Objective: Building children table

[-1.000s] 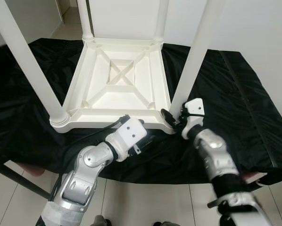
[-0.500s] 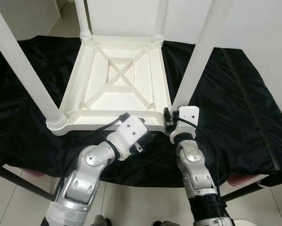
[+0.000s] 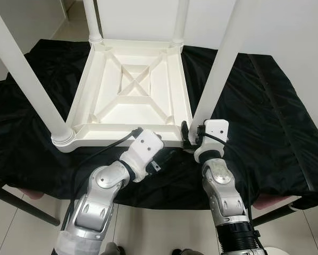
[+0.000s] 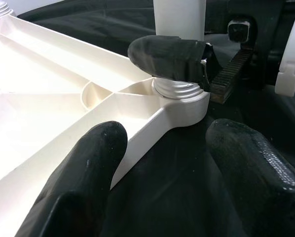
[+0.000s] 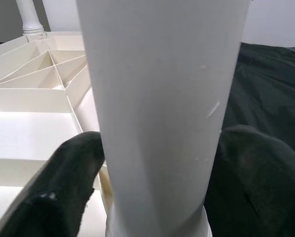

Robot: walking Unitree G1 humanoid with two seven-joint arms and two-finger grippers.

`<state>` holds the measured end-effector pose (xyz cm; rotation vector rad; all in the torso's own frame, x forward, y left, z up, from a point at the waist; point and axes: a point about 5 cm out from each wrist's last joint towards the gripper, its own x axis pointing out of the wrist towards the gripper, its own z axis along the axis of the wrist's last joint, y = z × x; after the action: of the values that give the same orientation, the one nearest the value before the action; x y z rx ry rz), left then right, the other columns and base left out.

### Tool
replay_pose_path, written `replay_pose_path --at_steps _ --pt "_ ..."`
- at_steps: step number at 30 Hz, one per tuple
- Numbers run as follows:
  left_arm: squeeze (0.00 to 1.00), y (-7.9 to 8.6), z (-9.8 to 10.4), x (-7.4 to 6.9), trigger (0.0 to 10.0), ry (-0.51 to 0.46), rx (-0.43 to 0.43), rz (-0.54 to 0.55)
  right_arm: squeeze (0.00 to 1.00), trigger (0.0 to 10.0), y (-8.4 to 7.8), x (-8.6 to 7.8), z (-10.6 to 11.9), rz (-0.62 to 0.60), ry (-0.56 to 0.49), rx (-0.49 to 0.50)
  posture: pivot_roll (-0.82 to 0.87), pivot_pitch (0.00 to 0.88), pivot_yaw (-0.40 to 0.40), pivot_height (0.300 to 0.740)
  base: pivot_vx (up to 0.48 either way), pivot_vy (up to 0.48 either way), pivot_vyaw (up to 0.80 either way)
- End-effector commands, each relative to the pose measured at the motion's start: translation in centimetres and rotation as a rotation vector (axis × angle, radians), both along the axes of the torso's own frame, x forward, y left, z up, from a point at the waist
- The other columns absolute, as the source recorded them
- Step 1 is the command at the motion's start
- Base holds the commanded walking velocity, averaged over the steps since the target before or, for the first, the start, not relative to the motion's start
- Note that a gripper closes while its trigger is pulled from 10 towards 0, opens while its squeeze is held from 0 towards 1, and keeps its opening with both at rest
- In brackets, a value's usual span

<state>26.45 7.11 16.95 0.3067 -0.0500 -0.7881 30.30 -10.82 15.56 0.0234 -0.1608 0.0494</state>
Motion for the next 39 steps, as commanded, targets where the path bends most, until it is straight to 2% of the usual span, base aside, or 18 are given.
replay_pose_path --at_steps 1,4,5,6,12,17,20,22,27,32,34,37,39 --pt "0.0 0.7 0.1 0.3 10.0 -0.027 -0.025 0.165 1.0 10.0 0.0 -0.5 -0.7 0.009 0.028 0.01 -0.08 0.085 -0.02 0.74 0.0 0.0 0.0" --pt "0.0 0.6 0.1 0.5 10.0 -0.038 -0.018 0.183 1.0 10.0 -0.5 -0.4 -0.6 0.004 0.024 -0.004 -0.09 0.084 -0.019 0.74 0.0 0.0 0.0" --pt "0.0 0.6 0.0 0.6 10.0 -0.036 -0.013 0.187 0.95 10.0 -0.7 -0.4 -0.6 0.007 0.019 -0.009 -0.09 0.079 -0.017 0.74 0.0 0.0 0.0" --pt "0.0 0.6 0.1 0.6 10.0 -0.033 -0.012 0.188 0.0 10.0 -0.8 -0.5 -0.5 0.019 0.014 0.0 -0.09 0.08 -0.014 0.74 0.0 0.0 0.0" --pt "0.0 0.6 0.1 0.6 10.0 -0.031 -0.005 0.173 0.0 10.0 -1.2 -0.8 -0.5 0.037 -0.001 0.007 -0.09 0.084 -0.009 0.74 0.0 0.0 0.0" --pt "0.0 0.5 0.0 0.4 10.0 -0.02 -0.005 0.136 0.0 10.0 -1.5 -0.9 -0.1 0.122 -0.026 0.025 -0.1 0.089 -0.003 0.74 0.0 0.0 0.0" --pt "0.0 0.4 0.0 0.2 10.0 -0.002 -0.023 0.095 0.0 10.0 -1.7 -0.8 0.2 0.183 -0.048 0.002 -0.11 0.092 -0.004 0.74 0.0 0.0 0.0" --pt "0.0 0.4 -0.3 0.2 10.0 -0.01 0.006 0.06 0.0 10.0 -2.0 -0.5 0.4 0.247 -0.054 -0.024 -0.12 0.094 -0.005 0.74 0.0 0.0 0.0" --pt "0.0 0.4 -0.2 0.2 10.0 -0.002 -0.003 0.048 0.0 10.0 -2.2 -0.3 0.4 0.303 -0.057 -0.06 -0.12 0.096 0.0 0.74 0.0 0.0 0.0" --pt "0.0 0.3 -0.4 0.0 10.0 0.031 -0.018 0.009 0.0 10.0 -2.5 0.1 0.1 0.414 -0.046 -0.121 -0.13 0.086 0.014 0.74 0.0 0.0 0.0" --pt "0.0 0.3 -0.4 0.0 10.0 0.031 -0.018 0.009 0.0 10.0 -2.5 0.1 0.1 0.414 -0.046 -0.121 -0.13 0.086 0.014 0.74 0.0 0.0 0.0" --pt "0.0 0.3 -0.8 -0.1 10.0 0.033 0.022 -0.031 0.0 10.0 -3.4 1.0 -0.6 0.528 -0.008 -0.212 -0.12 0.059 0.031 0.74 0.0 0.0 0.0" --pt "0.0 0.3 -0.8 -0.1 10.0 0.033 0.022 -0.031 0.0 10.0 -3.4 1.0 -0.6 0.528 -0.008 -0.212 -0.12 0.059 0.031 0.74 0.0 0.0 0.0"
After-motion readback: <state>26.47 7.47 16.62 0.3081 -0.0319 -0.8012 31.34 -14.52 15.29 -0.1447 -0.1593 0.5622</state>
